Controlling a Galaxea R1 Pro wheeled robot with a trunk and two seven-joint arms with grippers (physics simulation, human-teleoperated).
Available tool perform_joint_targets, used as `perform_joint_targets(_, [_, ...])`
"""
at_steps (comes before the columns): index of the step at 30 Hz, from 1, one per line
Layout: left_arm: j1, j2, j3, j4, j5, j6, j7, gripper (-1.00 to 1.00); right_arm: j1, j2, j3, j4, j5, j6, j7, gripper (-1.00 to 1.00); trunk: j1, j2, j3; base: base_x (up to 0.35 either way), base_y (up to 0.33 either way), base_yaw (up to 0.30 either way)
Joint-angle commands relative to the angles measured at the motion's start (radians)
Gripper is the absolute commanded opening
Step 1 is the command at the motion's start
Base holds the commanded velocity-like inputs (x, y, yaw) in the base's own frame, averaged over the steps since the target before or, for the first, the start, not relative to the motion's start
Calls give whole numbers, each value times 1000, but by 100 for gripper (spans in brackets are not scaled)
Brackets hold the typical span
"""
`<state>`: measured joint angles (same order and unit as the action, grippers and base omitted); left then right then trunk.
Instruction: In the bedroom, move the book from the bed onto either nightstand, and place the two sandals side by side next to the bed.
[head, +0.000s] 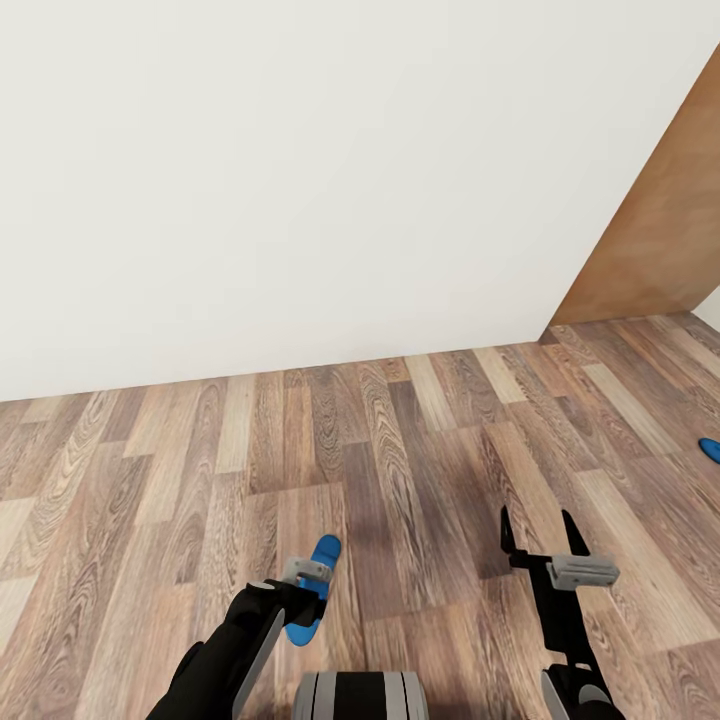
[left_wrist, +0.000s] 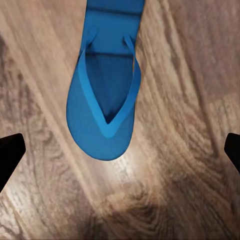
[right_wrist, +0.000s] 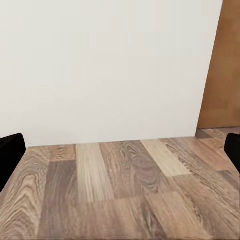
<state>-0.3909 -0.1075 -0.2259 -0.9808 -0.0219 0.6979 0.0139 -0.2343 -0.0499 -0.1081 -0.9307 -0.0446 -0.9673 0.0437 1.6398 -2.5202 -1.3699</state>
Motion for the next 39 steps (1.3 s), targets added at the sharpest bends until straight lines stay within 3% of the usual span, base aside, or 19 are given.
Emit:
perform_joint_targets(1, [0,0,-1,-1,-2,5,1,100,0,0,0,2,-5,-3,5,100,0,-1,-5,0,0,0])
perform_joint_targets(16, [0,0,-1,-1,-1,5,1,100,0,-1,1,8,-4,-4,6,100,7,-4,-63,0,0,0])
perform_joint_targets(39, [0,0,0,-1,-4,-15,1,100,0,1,7,10,-3,-4,7,100,7,-4,-63,56,0,0])
